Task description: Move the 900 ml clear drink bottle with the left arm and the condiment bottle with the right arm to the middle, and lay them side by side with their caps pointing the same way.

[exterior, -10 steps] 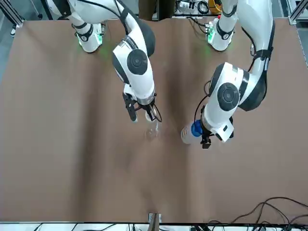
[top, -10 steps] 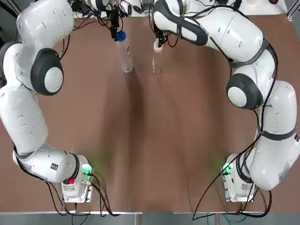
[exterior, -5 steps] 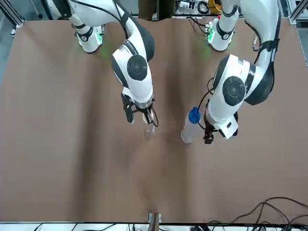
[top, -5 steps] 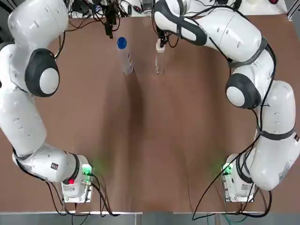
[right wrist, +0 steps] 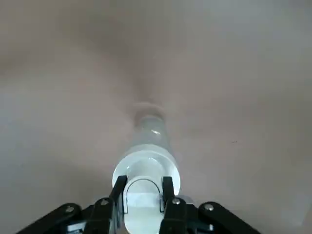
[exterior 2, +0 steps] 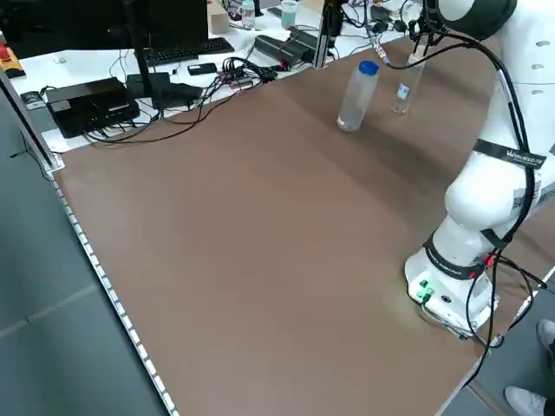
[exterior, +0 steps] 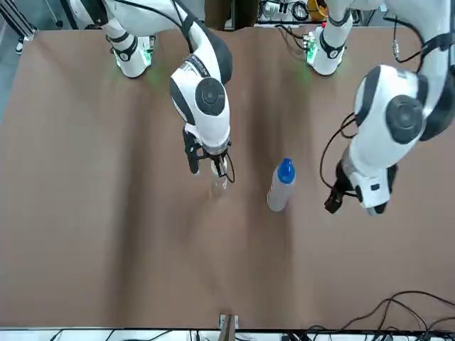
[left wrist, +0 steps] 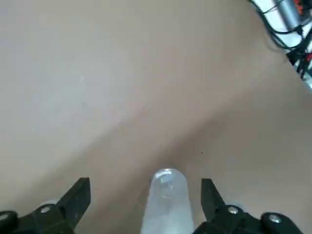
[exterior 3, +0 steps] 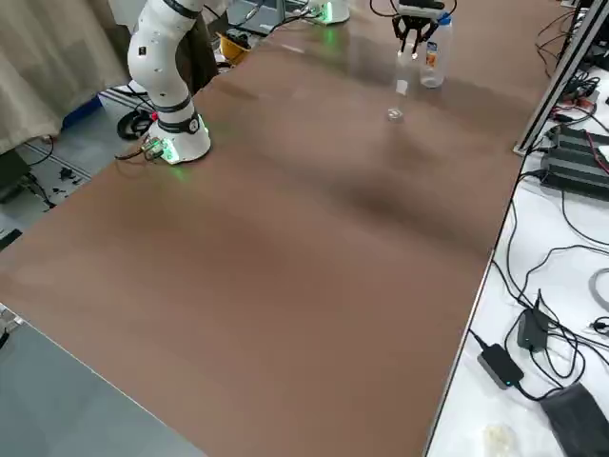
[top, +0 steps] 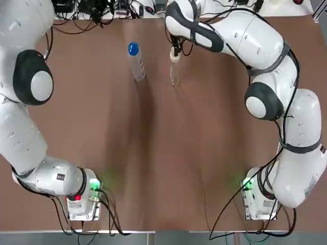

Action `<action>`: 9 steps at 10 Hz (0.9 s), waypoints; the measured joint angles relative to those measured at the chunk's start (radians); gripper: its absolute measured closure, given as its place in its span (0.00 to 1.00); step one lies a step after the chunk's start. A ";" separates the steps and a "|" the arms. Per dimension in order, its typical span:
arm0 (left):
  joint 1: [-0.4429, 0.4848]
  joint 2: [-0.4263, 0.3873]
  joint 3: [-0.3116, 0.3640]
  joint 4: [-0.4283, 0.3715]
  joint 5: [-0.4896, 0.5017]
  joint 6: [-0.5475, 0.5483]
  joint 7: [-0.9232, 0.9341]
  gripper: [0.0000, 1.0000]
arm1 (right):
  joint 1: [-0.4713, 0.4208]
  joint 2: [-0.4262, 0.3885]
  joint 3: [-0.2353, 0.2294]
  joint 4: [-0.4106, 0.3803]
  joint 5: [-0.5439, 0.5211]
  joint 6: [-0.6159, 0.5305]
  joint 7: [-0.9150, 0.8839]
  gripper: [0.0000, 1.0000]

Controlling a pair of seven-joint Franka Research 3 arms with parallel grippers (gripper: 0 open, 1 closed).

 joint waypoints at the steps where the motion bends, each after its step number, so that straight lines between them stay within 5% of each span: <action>1: 0.011 -0.009 -0.001 0.000 0.000 -0.004 0.118 0.00 | -0.001 0.000 -0.005 0.000 0.000 0.013 0.001 0.67; 5: -0.007 -0.010 -0.018 -0.005 -0.019 -0.006 0.415 0.00 | -0.005 0.000 -0.015 0.001 -0.001 0.057 0.001 0.67; 9: -0.015 -0.008 -0.052 -0.007 -0.078 0.049 0.475 0.00 | -0.011 0.002 -0.022 0.002 -0.002 0.065 0.001 0.67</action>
